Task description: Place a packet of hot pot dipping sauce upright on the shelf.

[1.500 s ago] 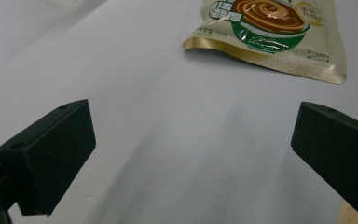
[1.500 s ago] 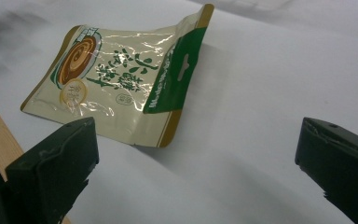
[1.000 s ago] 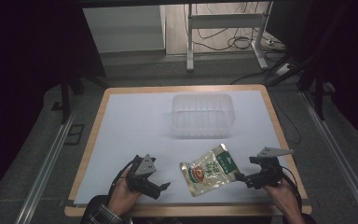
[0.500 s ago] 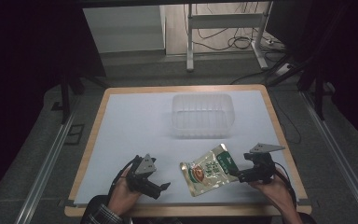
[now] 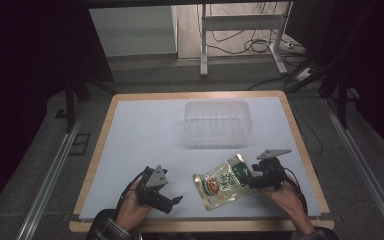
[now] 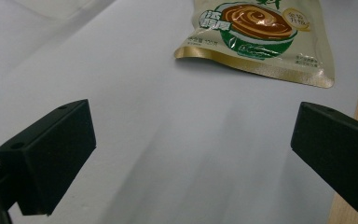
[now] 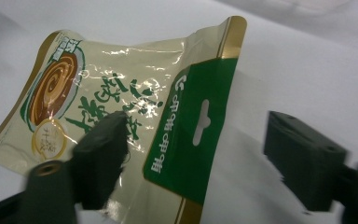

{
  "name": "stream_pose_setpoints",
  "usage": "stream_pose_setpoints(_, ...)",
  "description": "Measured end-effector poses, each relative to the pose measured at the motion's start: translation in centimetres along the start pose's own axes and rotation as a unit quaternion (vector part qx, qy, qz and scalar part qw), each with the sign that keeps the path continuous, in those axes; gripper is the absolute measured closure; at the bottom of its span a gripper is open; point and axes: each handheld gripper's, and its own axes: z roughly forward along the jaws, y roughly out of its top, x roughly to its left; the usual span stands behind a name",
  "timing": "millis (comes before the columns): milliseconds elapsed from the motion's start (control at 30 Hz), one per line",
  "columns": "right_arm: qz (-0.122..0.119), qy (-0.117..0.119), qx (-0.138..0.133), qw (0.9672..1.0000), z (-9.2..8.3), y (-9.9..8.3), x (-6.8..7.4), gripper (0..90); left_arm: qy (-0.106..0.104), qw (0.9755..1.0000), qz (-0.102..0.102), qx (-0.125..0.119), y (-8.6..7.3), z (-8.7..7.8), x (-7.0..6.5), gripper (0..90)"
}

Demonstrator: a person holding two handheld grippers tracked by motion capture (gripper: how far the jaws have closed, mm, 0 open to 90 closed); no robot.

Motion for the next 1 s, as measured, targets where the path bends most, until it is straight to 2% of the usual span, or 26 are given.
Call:
stream_pose_setpoints(100, -0.007, 0.008, 0.003, 0.9999, 0.5, 0.5, 0.0, 37.6, 0.000, 1.0000, 0.001, 0.001, 0.0, 0.0, 0.0, 0.0)
stream_pose_setpoints(167, -0.009, 0.010, 0.004, 0.9999, 0.7, 0.6, 0.0, 39.5, 0.000, 1.0000, 0.001, 0.001, 0.0, 0.0, 0.0, 0.0)
stream_pose_setpoints(200, -0.017, 0.011, 0.007, 0.9998, 1.1, 0.9, 0.1, 46.2, 0.000, 1.0000, 0.001, 0.002, 0.0, 0.0, 0.0, 0.0)
stream_pose_setpoints(367, -0.021, 0.014, 0.018, 0.9995, 1.7, 1.2, 0.1, 54.3, 0.000, 1.0000, 0.002, 0.003, 0.0, 0.0, 0.0, 0.0)
stream_pose_setpoints(533, -0.043, 0.014, 0.027, 0.9986, 2.2, 1.5, 0.8, 67.0, 0.001, 1.0000, 0.004, 0.006, 0.0, 0.1, -0.1, 0.0)
stream_pose_setpoints(567, -0.043, 0.014, 0.027, 0.9986, 2.2, 1.5, 0.8, 67.0, 0.001, 1.0000, 0.004, 0.006, 0.0, 0.1, -0.1, 0.0)
stream_pose_setpoints(600, -0.047, 0.016, 0.027, 0.9984, 2.2, 1.6, 0.9, 70.3, 0.001, 1.0000, 0.004, 0.007, 0.0, 0.1, -0.1, 0.0)
stream_pose_setpoints(633, -0.048, 0.010, 0.029, 0.9984, 2.2, 1.6, 1.1, 78.2, 0.001, 1.0000, 0.005, 0.007, 0.0, 0.1, -0.2, 0.0)
stream_pose_setpoints(733, -0.039, 0.022, 0.037, 0.9983, 2.4, 1.6, 1.1, 84.6, 0.001, 0.9999, 0.006, 0.009, 0.0, 0.2, -0.2, 0.0)
stream_pose_setpoints(800, -0.041, 0.024, 0.039, 0.9981, 2.4, 1.7, 1.1, 86.5, 0.002, 0.9999, 0.007, 0.010, 0.0, 0.2, -0.2, 0.0)
stream_pose_setpoints(933, -0.029, 0.022, 0.039, 0.9986, 2.3, 1.8, 1.2, 88.2, 0.002, 0.9999, 0.008, 0.011, 0.0, 0.2, -0.2, 0.1)
stream_pose_setpoints(1000, -0.015, 0.018, 0.035, 0.9991, 2.0, 1.9, 1.4, 88.4, 0.004, 0.9999, 0.009, 0.011, 0.0, 0.2, -0.2, 0.1)
